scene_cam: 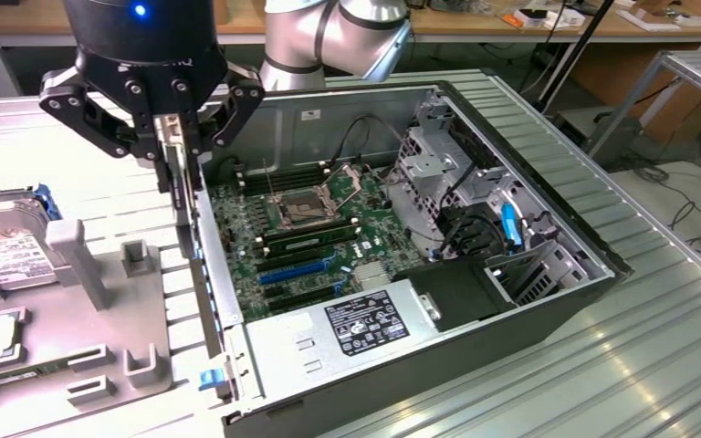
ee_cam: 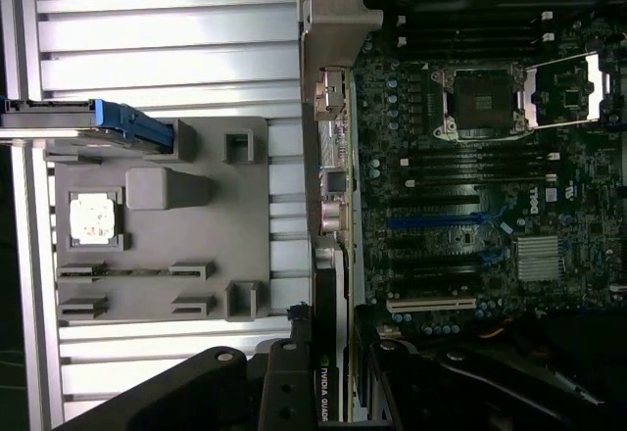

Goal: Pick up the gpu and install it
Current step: 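Pick up the gpu and move the gpu toward the slot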

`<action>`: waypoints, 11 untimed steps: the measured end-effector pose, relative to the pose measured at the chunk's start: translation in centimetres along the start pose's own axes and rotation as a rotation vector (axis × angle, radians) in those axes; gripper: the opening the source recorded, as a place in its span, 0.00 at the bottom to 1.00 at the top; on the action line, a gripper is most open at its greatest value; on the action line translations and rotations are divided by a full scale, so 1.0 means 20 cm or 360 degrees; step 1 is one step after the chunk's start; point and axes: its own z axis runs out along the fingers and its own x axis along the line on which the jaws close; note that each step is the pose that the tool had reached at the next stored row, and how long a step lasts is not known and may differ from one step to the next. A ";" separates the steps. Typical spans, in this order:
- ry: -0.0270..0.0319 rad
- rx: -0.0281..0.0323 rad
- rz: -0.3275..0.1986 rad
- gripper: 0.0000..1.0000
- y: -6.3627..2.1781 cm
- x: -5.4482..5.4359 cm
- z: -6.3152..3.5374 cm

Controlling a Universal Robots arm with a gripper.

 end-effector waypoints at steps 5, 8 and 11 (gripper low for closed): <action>0.00000 0.00000 0.0000 0.27 0.001 -0.02 0.000; -0.00001 -0.00001 0.0000 0.27 0.002 -0.04 0.001; -0.00001 -0.00001 0.0000 0.27 0.002 -0.05 0.001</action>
